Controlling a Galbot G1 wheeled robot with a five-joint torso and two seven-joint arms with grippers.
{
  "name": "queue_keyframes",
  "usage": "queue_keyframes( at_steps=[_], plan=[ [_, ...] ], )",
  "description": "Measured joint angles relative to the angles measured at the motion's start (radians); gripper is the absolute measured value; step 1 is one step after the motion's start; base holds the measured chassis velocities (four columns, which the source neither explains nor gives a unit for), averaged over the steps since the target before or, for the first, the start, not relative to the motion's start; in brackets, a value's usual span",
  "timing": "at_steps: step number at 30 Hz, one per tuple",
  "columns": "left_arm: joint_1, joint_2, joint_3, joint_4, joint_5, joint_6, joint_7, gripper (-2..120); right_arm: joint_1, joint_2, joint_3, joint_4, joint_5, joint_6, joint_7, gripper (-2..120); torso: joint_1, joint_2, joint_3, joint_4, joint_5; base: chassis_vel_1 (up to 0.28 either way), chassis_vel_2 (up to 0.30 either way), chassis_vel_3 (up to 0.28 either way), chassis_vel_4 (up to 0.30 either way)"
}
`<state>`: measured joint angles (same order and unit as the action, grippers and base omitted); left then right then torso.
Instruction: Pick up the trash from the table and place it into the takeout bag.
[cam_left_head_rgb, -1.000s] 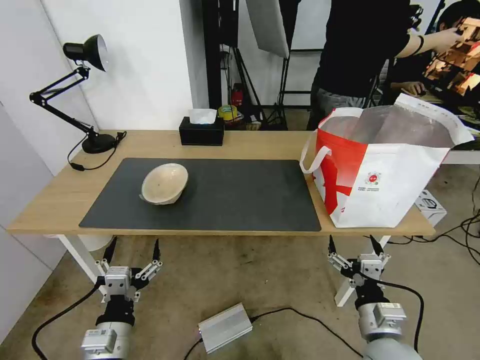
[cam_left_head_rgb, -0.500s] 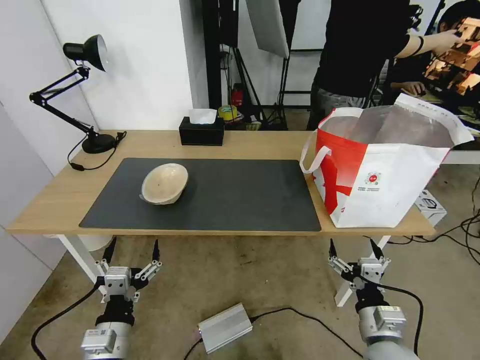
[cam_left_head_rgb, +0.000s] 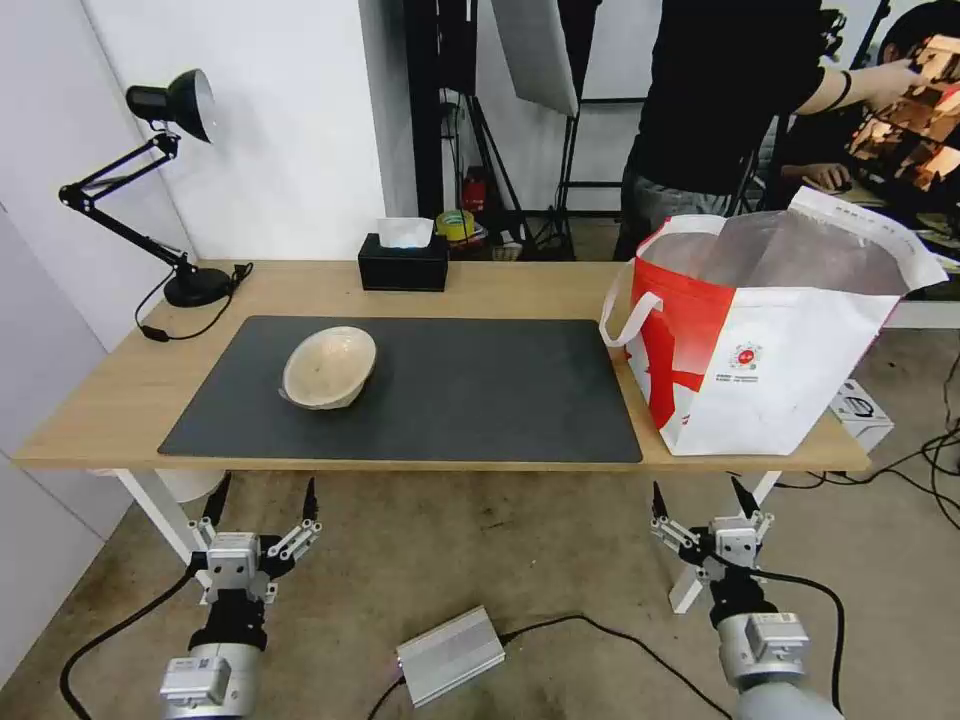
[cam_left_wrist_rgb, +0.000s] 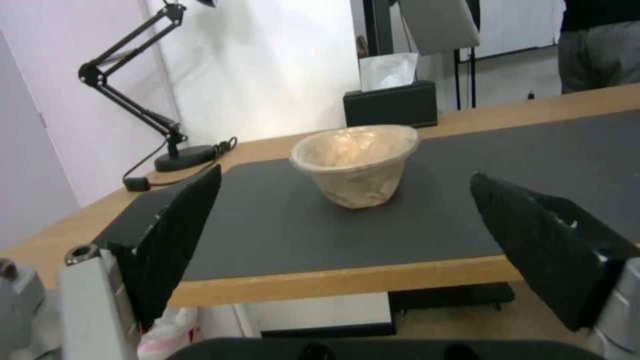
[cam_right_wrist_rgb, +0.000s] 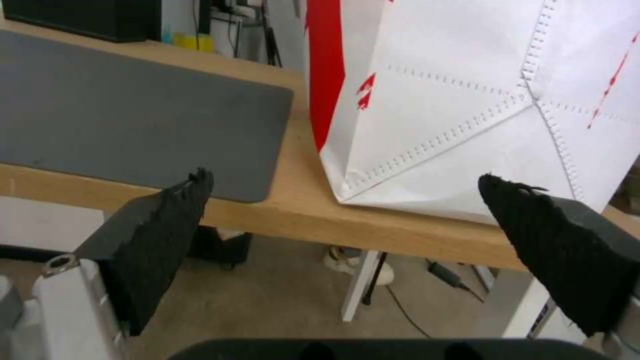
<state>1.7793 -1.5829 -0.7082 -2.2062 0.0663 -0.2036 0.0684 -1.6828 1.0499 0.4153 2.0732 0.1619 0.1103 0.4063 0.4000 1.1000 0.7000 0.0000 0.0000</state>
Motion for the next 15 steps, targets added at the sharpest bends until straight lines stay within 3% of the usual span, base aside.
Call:
queue_keyframes(
  at_steps=[15],
  plan=[
    [0.003,0.01,-0.01,-0.019,-0.016,0.001,0.0,100,0.001,-0.002,-0.01,0.007,-0.005,0.0,0.0,100,0.0,0.0,0.0,0.0,-0.0002,0.0,0.0,0.0,0.0]
  ],
)
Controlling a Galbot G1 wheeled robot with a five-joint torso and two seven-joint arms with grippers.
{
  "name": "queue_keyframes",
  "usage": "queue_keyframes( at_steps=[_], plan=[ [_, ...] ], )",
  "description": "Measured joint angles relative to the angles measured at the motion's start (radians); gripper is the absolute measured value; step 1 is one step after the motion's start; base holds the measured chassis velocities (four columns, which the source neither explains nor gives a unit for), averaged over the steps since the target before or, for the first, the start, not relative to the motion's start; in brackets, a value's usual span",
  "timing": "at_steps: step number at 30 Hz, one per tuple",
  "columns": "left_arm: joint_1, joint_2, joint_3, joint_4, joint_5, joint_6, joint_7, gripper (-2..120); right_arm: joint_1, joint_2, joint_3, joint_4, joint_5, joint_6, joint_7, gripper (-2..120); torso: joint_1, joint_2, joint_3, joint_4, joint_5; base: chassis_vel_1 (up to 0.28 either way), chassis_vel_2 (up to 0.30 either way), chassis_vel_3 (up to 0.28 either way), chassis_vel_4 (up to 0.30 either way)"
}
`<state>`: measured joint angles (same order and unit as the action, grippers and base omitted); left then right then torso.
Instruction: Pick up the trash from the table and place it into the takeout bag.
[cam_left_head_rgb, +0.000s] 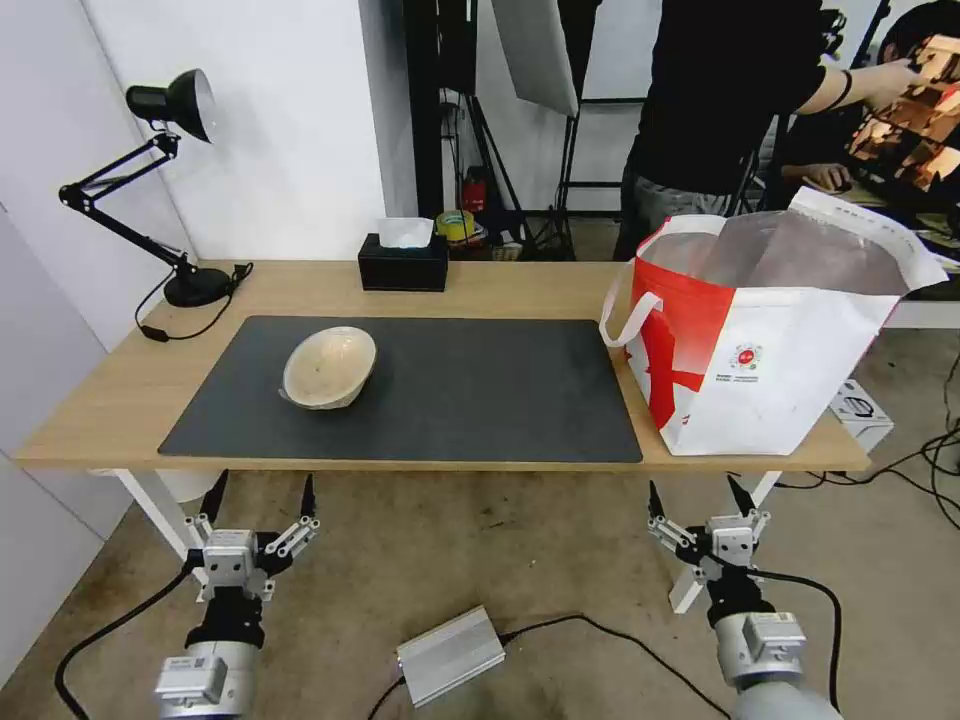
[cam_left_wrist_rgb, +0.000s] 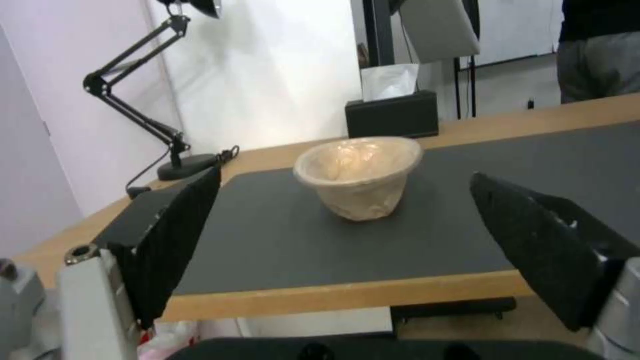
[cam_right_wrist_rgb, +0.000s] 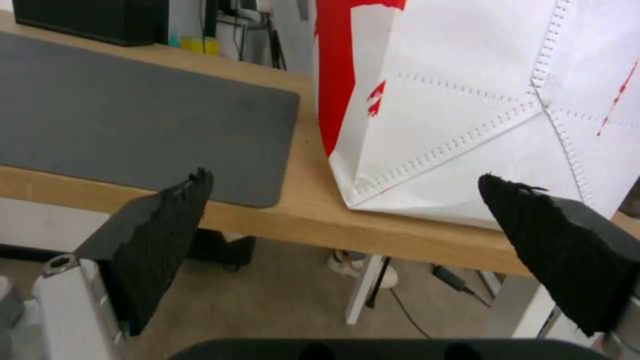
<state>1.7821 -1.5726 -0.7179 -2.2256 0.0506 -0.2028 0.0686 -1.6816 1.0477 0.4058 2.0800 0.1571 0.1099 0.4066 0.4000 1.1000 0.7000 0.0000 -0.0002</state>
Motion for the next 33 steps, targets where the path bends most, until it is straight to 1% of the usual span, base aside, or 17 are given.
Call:
queue_keyframes(
  at_steps=[4,10,14,21,25,29,31,33],
  plan=[
    [0.006,0.004,-0.004,-0.019,-0.002,0.0,0.0,100,0.0,0.002,-0.002,0.0,-0.002,0.0,0.0,100,0.0,0.0,0.0,0.0,0.0,0.0,0.0,0.0,0.0],
    [0.02,0.024,-0.025,-0.073,-0.013,0.005,0.001,100,0.003,0.002,-0.002,0.002,-0.003,-0.001,0.001,100,0.0,0.0,0.0,0.0,0.0001,0.0,0.0,0.0,0.0],
    [0.022,0.033,-0.048,-0.094,-0.009,0.005,0.003,100,0.004,0.001,-0.002,0.002,-0.003,-0.001,0.001,100,0.0,0.0,0.0,0.0,0.0001,0.0,0.0,0.0,0.0],
    [0.026,0.039,-0.054,-0.111,-0.005,0.005,0.007,100,0.006,0.003,-0.005,0.003,-0.003,-0.001,0.001,100,0.0,0.0,0.0,0.0,0.0001,0.0,0.0,0.0,0.0],
    [0.028,0.057,-0.062,-0.137,0.002,0.006,0.021,100,0.012,0.005,-0.013,0.006,-0.004,-0.003,0.001,100,0.0,0.0,0.0,0.0001,0.0002,0.0,0.0,0.0,0.0],
    [0.019,0.111,-0.079,-0.144,0.017,0.006,0.038,100,0.024,-0.001,-0.023,0.007,-0.004,-0.006,0.0,100,0.0,0.0,0.0,0.0,0.0,0.0,0.0,0.0,0.0],
    [0.017,0.124,-0.079,-0.145,0.021,0.006,0.041,100,0.028,-0.003,-0.027,0.006,-0.004,-0.006,0.0,100,0.0,0.0,0.0,0.0002,0.0001,0.0,0.0,0.0,0.0],
    [0.008,0.169,-0.071,-0.145,0.028,0.009,0.052,100,0.031,-0.005,-0.031,0.004,-0.004,-0.007,-0.001,100,0.0,0.0,0.0,0.0,0.0,0.0,0.0,0.0,0.0]
  ],
)
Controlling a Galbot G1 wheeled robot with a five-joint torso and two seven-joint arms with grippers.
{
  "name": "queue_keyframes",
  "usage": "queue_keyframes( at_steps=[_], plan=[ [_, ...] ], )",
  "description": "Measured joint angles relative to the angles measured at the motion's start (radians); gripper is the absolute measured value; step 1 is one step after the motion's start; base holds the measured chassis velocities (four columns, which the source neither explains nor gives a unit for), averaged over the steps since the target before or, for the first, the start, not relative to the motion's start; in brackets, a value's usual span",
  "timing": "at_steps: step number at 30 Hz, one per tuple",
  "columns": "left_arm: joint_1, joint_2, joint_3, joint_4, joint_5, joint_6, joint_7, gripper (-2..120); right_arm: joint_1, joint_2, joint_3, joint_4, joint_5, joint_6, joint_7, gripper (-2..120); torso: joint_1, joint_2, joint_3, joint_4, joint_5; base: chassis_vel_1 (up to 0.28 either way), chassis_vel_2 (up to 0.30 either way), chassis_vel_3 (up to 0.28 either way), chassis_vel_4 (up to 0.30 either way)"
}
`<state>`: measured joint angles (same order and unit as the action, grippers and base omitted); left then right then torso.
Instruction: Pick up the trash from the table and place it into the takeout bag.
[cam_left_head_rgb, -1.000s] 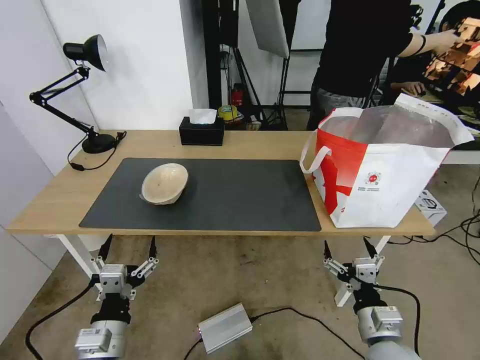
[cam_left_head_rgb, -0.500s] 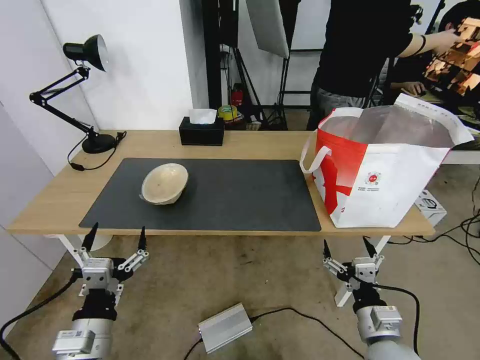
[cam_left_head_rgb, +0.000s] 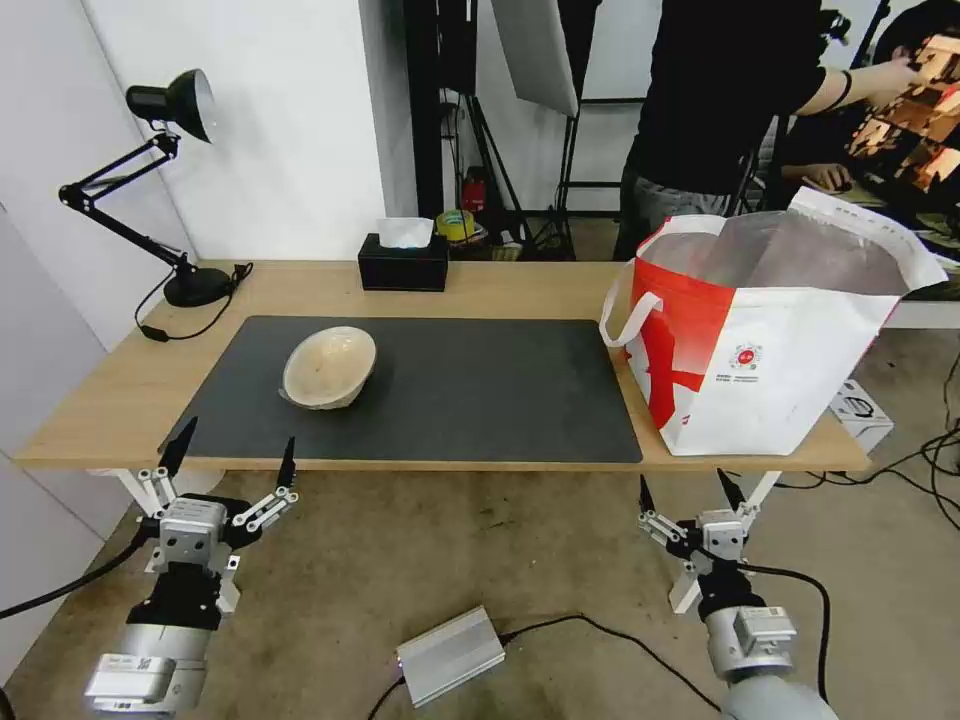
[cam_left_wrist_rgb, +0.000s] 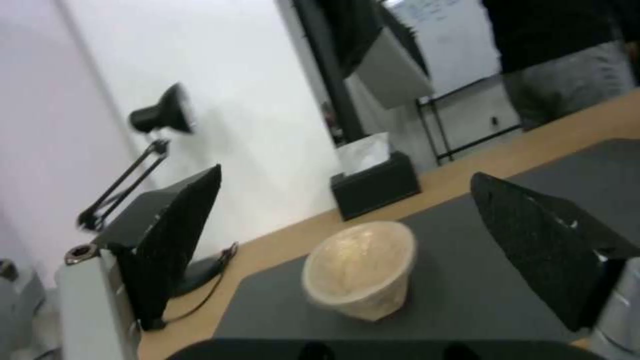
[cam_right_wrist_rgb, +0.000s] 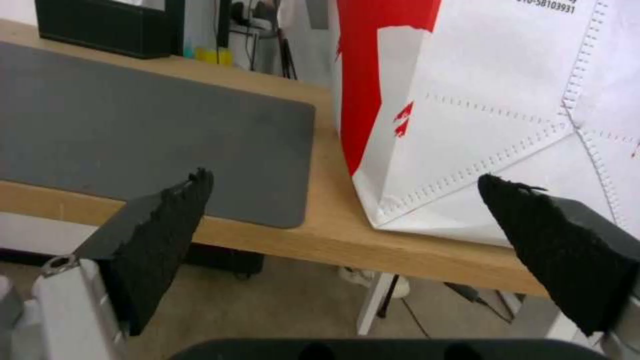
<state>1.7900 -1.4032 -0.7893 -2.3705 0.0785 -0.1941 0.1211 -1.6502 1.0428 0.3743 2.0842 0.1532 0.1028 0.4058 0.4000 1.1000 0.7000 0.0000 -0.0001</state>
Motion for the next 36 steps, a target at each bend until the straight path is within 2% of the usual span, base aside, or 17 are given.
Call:
queue_keyframes(
  at_steps=[10,20,28,36],
  plan=[
    [-0.034,0.118,0.041,0.057,0.013,-0.003,0.013,100,0.003,0.0,-0.001,-0.001,0.0,-0.002,-0.001,100,0.0,0.0,0.0,0.0,0.0,0.0,0.0,0.0,0.0],
    [-0.06,0.174,0.052,0.114,0.015,-0.004,0.027,100,0.003,0.0,-0.001,0.001,0.0,-0.004,-0.002,100,0.0,0.0,0.0,0.0001,0.0,0.0,0.0,0.0,0.0],
    [-0.109,0.228,0.031,0.164,0.001,0.001,0.041,100,0.004,0.001,-0.002,0.009,0.002,-0.027,-0.002,100,0.0,0.0,0.0,0.0,0.0,0.0,0.0,0.0,0.0],
    [-0.149,0.256,0.034,0.218,-0.024,0.009,0.041,100,0.005,-0.004,-0.001,0.009,0.003,-0.03,-0.001,100,0.0,0.0,0.0,0.0001,0.0,0.0,0.0,0.0,0.0]
  ],
)
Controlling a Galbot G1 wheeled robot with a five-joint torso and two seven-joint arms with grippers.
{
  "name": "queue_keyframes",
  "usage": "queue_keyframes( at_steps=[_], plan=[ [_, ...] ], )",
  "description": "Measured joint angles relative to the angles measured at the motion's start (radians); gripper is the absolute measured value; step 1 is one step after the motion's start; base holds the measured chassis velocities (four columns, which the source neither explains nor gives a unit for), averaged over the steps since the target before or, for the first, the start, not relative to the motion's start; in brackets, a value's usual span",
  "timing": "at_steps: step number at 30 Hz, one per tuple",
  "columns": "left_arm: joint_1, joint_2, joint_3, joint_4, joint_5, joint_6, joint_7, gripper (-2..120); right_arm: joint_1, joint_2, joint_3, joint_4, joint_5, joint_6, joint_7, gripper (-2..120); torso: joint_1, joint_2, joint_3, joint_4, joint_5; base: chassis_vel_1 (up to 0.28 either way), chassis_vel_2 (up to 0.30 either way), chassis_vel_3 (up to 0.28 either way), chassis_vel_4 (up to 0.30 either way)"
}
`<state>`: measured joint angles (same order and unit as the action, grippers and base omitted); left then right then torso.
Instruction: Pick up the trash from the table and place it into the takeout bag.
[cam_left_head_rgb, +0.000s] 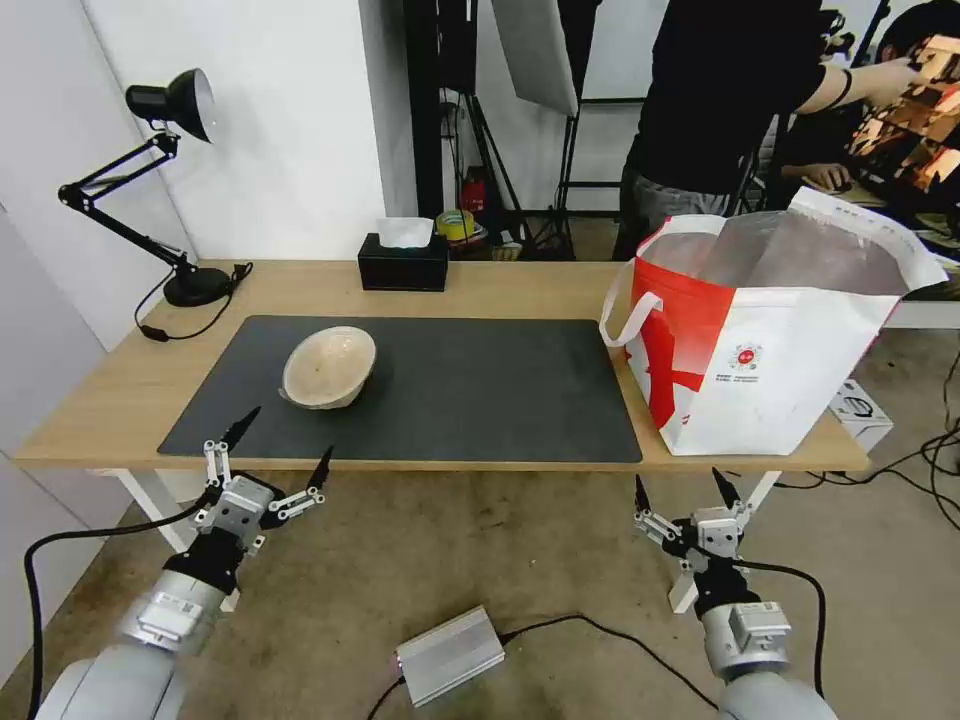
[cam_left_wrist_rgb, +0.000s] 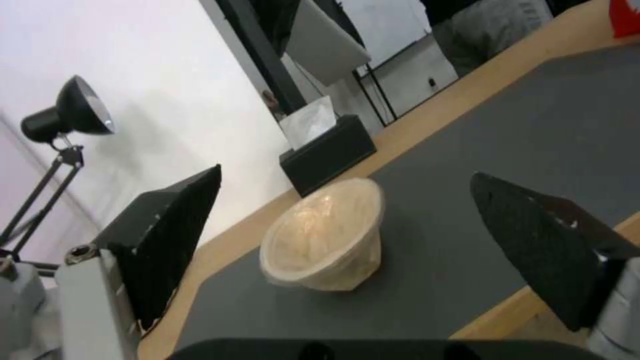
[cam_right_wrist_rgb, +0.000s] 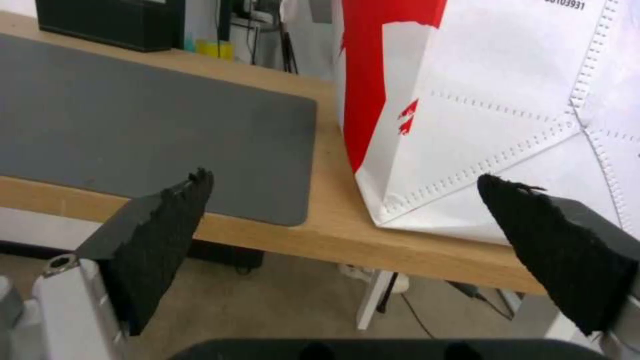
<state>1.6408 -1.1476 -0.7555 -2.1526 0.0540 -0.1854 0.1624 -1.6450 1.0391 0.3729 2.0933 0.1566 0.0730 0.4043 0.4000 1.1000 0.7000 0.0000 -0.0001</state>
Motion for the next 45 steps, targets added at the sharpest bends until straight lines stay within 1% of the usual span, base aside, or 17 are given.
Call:
queue_keyframes(
  at_steps=[6,20,30,36,45],
  plan=[
    [-0.033,0.034,0.017,0.052,-0.019,0.002,0.0,100,0.003,-0.003,0.001,0.0,0.001,-0.002,0.0,100,0.0,0.0,0.0,0.0,0.0,0.0,0.0,0.0,0.0],
    [-0.083,0.079,0.041,0.12,-0.032,0.007,-0.001,100,0.006,0.0,0.0,-0.001,0.001,-0.004,0.001,100,0.0,0.0,0.0,0.0,0.0001,0.0,0.0,0.0,0.0],
    [-0.113,0.119,0.042,0.156,-0.051,0.012,-0.003,100,0.007,0.001,0.0,-0.001,0.0,-0.005,0.001,100,0.0,0.0,0.0,0.0,0.0,0.0,0.0,0.0,0.0],
    [-0.124,0.126,0.046,0.166,-0.053,0.012,-0.003,100,0.007,0.002,0.0,-0.003,-0.001,-0.005,0.001,100,0.0,0.0,0.0,0.0,0.0,0.0,0.0,0.0,0.0],
    [-0.146,0.153,0.059,0.176,-0.059,0.015,-0.004,100,0.008,0.006,0.0,-0.006,-0.001,-0.005,0.001,100,0.0,0.0,0.0,0.0,0.0,0.0,0.0,0.0,0.0]
  ],
)
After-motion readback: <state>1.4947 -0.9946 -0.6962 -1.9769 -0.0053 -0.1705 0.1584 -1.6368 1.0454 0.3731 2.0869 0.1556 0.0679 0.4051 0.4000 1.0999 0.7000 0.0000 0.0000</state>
